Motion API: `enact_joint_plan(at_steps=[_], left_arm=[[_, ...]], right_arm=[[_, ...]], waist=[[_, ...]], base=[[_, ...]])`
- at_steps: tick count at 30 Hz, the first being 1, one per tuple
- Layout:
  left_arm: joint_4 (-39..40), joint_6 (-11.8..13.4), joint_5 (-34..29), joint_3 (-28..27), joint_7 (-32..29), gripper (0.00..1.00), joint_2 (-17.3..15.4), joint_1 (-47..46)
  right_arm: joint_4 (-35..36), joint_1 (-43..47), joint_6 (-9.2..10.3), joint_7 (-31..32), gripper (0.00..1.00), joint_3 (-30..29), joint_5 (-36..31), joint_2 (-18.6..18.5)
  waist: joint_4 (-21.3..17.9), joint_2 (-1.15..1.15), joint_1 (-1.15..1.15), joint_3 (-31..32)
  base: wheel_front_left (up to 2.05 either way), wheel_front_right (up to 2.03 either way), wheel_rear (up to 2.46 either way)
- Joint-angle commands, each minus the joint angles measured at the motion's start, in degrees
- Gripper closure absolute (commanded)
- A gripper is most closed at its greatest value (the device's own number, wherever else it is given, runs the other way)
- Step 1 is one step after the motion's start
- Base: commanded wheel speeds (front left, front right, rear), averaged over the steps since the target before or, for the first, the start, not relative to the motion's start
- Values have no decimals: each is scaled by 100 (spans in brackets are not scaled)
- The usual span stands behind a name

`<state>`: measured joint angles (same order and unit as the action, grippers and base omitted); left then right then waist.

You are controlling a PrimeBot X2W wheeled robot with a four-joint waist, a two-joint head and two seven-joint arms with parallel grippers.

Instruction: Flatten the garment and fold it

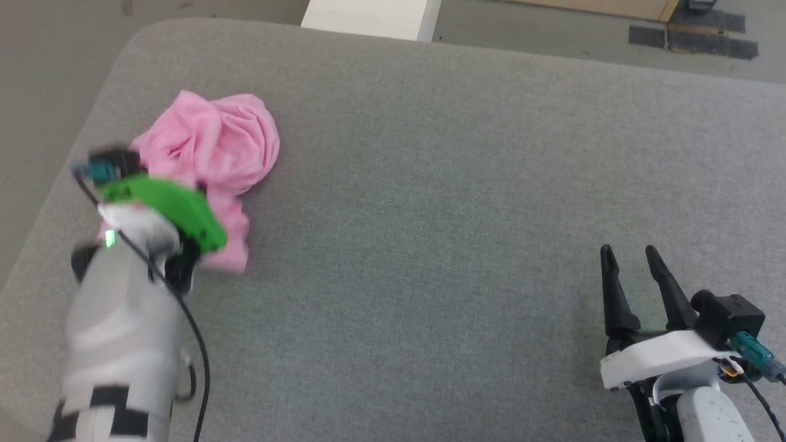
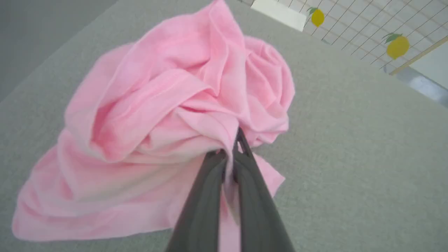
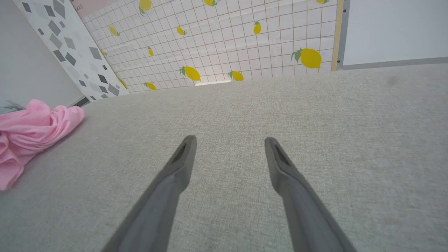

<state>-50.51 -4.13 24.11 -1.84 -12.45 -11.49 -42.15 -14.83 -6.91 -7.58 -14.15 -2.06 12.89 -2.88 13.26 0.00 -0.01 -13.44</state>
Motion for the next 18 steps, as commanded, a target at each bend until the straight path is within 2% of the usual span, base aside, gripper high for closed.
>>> enact_joint_plan(at_steps=[1,6,10,13,18], left_arm=[[206,-92,-16,78,148,100,42,-322],[937,-293,88,494,211,100,246,-722],[1807,-331,559,1103,-208,100,527,-663],[2621,-333,1158,1814,-713,100,638,-333],[3367,-335,1714,2831,-1284,100,694,558]], right_arm=[[-38,-94,9,-45,0,23,78,1],[-182,-52,9,-72,0,106,254,1],[-240,14,9,-81,0,116,389,1],[-200,60,9,-83,0,91,437,1],[-116,139,9,-84,0,-13,489,1]], waist=[[-15,0,1,162],[-224,0,1,458],[-516,0,1,621],[-801,0,1,661],[-1298,0,1,613]], base=[[0,0,0],[0,0,0],[0,0,0],[0,0,0],[0,0,0]])
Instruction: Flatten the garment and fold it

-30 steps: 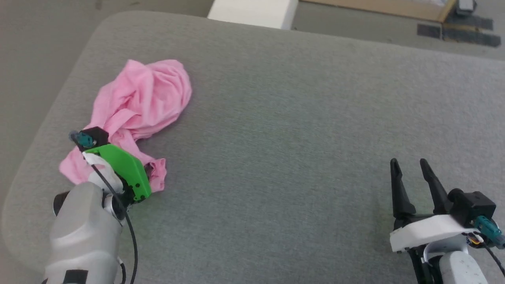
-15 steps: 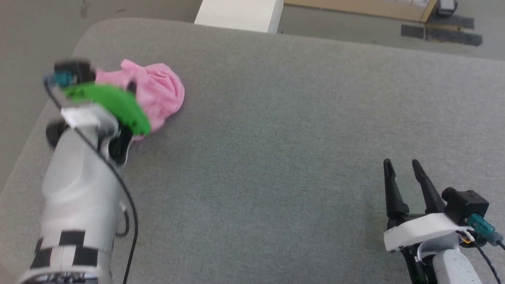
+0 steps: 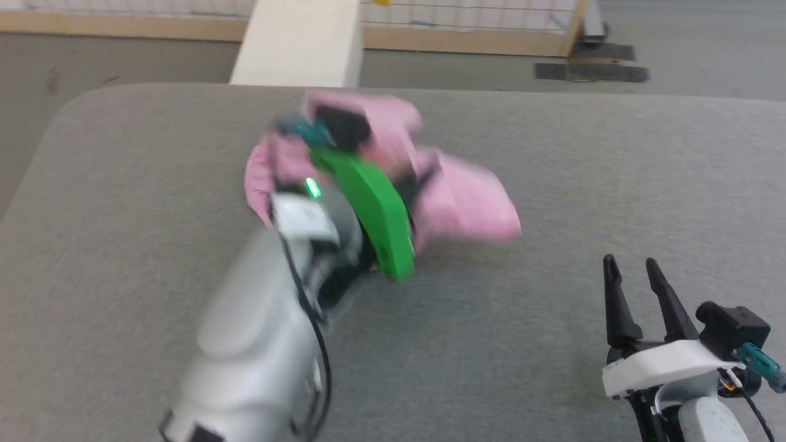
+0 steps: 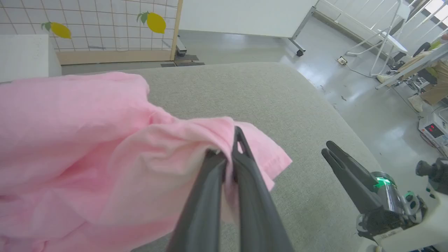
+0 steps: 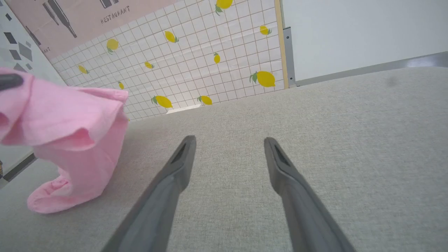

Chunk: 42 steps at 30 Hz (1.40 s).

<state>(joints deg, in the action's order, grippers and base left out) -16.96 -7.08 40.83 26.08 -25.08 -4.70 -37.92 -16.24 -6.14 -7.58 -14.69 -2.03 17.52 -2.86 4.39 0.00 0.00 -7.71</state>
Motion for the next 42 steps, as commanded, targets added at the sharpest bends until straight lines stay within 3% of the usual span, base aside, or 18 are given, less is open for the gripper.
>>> enact_joint_plan(at_steps=[1,9,10,14,20,25,30,35,42], left_arm=[[41,-39,104,209,-96,100,34,307],[-403,-40,320,1474,-631,99,135,1361],[-418,-40,414,1538,-660,0,145,1404],[-240,-3,671,1345,-304,0,168,1258],[212,336,831,318,960,0,120,928],[467,415,425,-426,2282,0,-457,1155],[423,794,-631,-690,3591,0,-1191,1748],[496,1103,-999,-945,3950,0,-1354,2354],[779,1179,-938,-1322,4002,0,-1182,2812]], right_arm=[[32,84,9,-29,0,-32,31,-1],[98,210,9,-30,0,-95,80,-1],[103,219,9,-30,0,-95,84,-1],[115,260,9,-30,0,-156,82,-1],[90,317,9,-30,0,-97,83,-1],[101,358,9,-30,0,-43,101,-1],[-79,342,9,86,0,164,7,-1],[-113,-43,9,917,0,297,-302,-1],[-506,-1290,9,3179,0,749,-720,-1]], waist=[[-490,0,0,30],[-953,0,0,-66],[-969,0,0,-59],[-888,0,0,25],[-675,0,0,279],[-479,0,0,415],[-315,0,0,498],[-132,0,0,424],[171,0,0,87]], base=[[0,0,0],[0,0,0],[0,0,0],[0,0,0],[0,0,0],[0,0,0],[0,0,0],[0,0,0],[0,0,0]])
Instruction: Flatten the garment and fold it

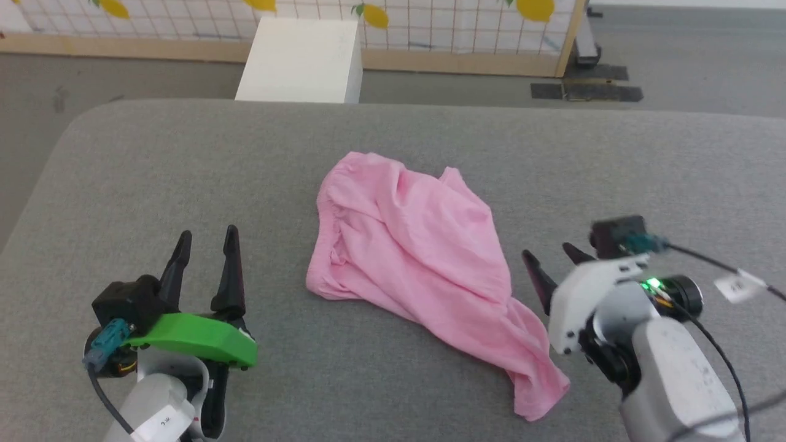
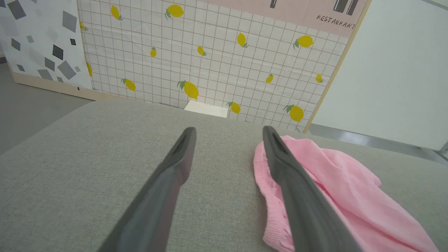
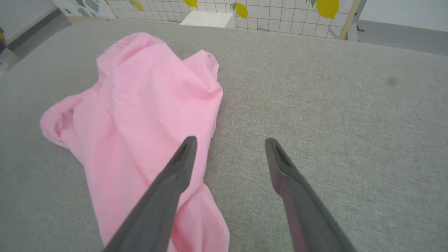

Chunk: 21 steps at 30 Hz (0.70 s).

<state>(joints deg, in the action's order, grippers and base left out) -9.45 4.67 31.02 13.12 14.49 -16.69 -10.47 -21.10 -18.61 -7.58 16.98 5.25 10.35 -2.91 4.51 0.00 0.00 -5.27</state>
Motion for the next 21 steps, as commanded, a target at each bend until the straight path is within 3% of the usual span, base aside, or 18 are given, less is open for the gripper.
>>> enact_joint_plan(at_steps=[1,5,11,12,13,14,18,21], left_arm=[[77,-17,57,-90,47,0,40,100],[218,-102,72,-267,49,0,121,169],[282,-258,38,-395,50,0,230,211],[289,-272,25,-425,50,0,259,209],[296,-283,16,-454,50,0,278,211],[301,-295,-5,-487,50,0,294,220],[276,-357,-49,-563,51,0,342,248],[264,-393,-73,-610,51,0,368,285]], right_arm=[[-127,-233,9,330,0,150,-63,3],[-560,-696,9,1091,0,498,-275,3],[-1068,-821,9,1238,0,877,-147,3],[-1086,-835,9,1125,67,895,-63,3],[-1089,-860,9,1018,89,906,-31,3],[-1099,-891,9,909,100,885,21,3],[-926,-973,9,351,100,401,71,3],[-462,-853,9,-55,100,-324,-81,3]], waist=[[207,0,0,-213],[385,0,0,-409],[533,0,0,-551],[536,0,0,-560],[526,0,0,-571],[506,0,0,-572],[402,0,0,-504],[282,0,0,-425]], base=[[0,0,0],[0,0,0],[0,0,0],[0,0,0],[0,0,0],[0,0,0],[0,0,0],[0,0,0]])
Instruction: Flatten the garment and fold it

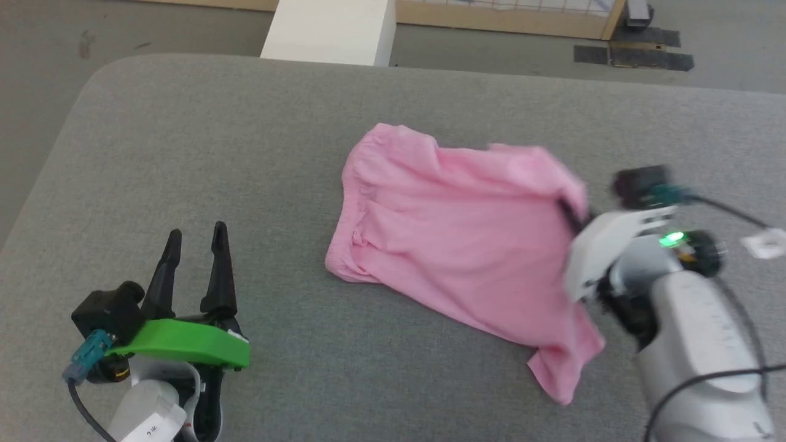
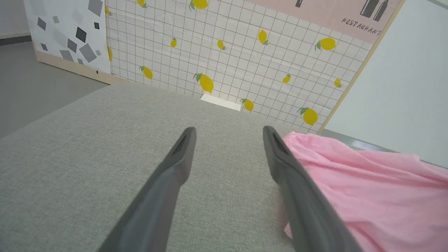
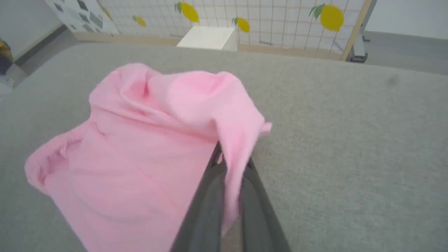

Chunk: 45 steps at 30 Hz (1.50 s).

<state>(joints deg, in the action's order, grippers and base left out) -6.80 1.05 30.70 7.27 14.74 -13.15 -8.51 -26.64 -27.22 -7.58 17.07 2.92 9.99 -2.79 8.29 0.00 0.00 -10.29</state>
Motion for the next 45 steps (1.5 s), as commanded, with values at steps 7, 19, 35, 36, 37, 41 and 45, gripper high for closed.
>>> enact_joint_plan(at_steps=[7,19,35,36,37,41,45], left_arm=[[-99,-121,-29,2,26,0,103,150],[-268,-269,120,213,-325,0,147,-179],[-2139,-149,-143,1635,-4602,0,-17,-2551],[-2211,-127,-126,1656,-4777,0,-29,-2571],[-2288,-100,-155,1711,-4963,0,-69,-2579],[-2369,-118,-29,1712,-5140,76,-58,-2485],[-2272,-183,183,1549,-4824,100,27,-2376]], right_arm=[[1528,1133,9,61,100,-1493,-272,-9],[1742,2125,9,-351,0,-1987,829,-9],[1547,2138,9,-1050,0,-2235,1017,-9],[1520,2149,9,-1079,0,-2219,1024,-9],[1478,2164,9,-1112,0,-2197,1030,-9],[1346,2185,9,-1243,0,-2136,1099,-9],[1230,2157,9,-1327,0,-2070,1102,-9]], waist=[[-319,0,0,202],[-691,0,0,243],[-1723,0,0,-129],[-1758,0,0,-151],[-1794,0,0,-168],[-1828,0,0,-211],[-1697,0,0,-174]], base=[[0,0,0],[0,0,0],[0,0,0],[0,0,0],[0,0,0],[0,0,0],[0,0,0]])
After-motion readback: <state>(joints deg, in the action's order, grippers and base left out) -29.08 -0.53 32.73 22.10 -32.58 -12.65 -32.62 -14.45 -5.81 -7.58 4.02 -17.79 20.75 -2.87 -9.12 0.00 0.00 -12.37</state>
